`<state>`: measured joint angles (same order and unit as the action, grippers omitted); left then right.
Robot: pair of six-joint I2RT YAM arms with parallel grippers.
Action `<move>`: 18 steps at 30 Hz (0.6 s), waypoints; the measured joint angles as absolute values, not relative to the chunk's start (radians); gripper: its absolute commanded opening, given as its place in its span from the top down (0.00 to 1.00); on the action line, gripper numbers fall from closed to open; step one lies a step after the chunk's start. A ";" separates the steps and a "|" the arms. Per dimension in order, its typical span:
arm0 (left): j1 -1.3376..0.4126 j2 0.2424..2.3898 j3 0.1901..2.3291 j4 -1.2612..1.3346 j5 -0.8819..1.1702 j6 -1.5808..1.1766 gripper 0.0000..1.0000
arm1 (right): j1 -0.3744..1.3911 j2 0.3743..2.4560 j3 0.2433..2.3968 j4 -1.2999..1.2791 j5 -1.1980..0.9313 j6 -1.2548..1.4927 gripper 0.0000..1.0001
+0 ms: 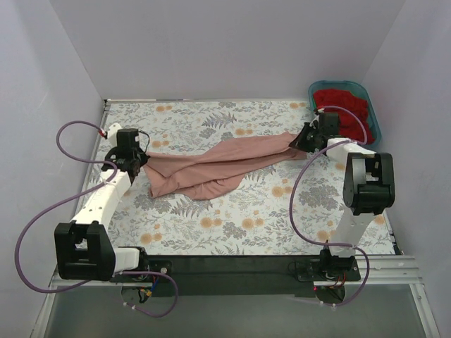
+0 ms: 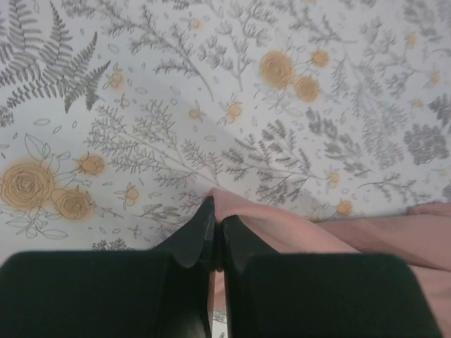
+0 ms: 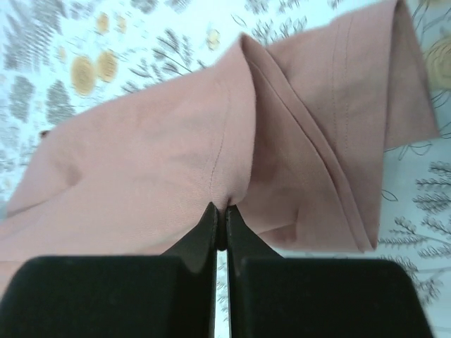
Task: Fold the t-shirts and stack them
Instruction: Flatten the tshirt out
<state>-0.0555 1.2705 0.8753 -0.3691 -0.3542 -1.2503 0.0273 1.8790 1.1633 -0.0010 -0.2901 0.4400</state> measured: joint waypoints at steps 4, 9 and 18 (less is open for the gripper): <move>-0.027 1.319 1.051 -0.409 -0.324 -1.264 1.00 | 0.002 1.761 1.203 -0.055 -0.293 0.447 0.99; 0.028 1.428 1.411 -0.447 -0.290 -1.273 1.00 | -0.027 1.660 1.386 -0.117 -0.299 0.445 0.99; 0.044 1.322 1.716 -0.509 -0.306 -1.225 1.00 | -0.025 1.379 1.537 -0.233 -0.302 0.373 0.99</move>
<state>0.0441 1.3224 1.7164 -0.5087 -0.3061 -1.2247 -0.0250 1.3792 1.5372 -0.2325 -0.3019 0.3725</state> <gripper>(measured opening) 0.018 0.042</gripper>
